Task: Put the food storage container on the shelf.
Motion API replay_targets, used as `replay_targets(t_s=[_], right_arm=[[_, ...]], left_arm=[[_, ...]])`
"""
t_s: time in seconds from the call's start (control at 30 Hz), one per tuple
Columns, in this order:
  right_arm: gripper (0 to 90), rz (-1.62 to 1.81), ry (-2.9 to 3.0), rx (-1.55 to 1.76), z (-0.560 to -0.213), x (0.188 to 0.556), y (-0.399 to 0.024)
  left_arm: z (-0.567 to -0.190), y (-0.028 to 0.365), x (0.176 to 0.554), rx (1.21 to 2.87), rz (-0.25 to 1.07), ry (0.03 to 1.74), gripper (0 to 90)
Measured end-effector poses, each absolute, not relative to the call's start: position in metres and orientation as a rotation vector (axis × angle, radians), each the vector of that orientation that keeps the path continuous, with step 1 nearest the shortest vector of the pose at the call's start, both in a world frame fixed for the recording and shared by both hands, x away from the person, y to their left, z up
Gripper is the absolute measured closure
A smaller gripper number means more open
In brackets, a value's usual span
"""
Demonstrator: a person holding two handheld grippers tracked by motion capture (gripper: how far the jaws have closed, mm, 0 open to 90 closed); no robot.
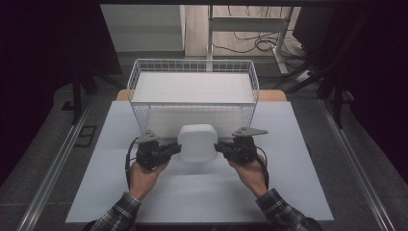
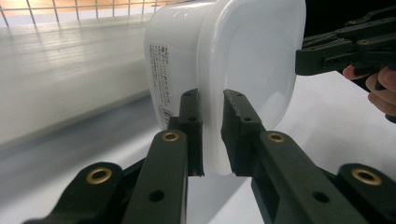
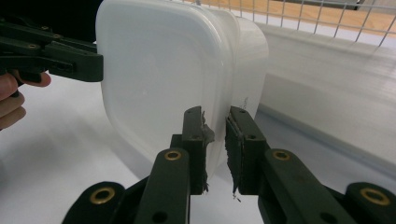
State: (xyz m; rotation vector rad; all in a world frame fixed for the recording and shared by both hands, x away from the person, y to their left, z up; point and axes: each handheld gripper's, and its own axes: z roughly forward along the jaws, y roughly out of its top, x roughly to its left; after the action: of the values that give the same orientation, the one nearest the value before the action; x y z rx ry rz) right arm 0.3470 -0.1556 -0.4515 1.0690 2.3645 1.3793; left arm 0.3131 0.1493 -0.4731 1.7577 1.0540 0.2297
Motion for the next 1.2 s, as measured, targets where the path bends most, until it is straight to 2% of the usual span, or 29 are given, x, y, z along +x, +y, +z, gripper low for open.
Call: replay_targets(t_s=[0.57,0.87,1.2], right_arm=[[76.3,1.356,2.313,1.099,-0.461,0.394,-0.144],[76.0,1.35,2.316,1.148,-0.476,0.407,-0.14],[74.9,1.367,2.318,1.141,-0.473,0.412,-0.14]], left_arm=[[-0.481,0.152,0.36,1.761,0.26,1.088,78.7],[-0.49,0.151,0.373,1.754,0.253,1.136,78.1],[-0.492,0.151,0.38,1.742,0.249,1.145,76.8]])
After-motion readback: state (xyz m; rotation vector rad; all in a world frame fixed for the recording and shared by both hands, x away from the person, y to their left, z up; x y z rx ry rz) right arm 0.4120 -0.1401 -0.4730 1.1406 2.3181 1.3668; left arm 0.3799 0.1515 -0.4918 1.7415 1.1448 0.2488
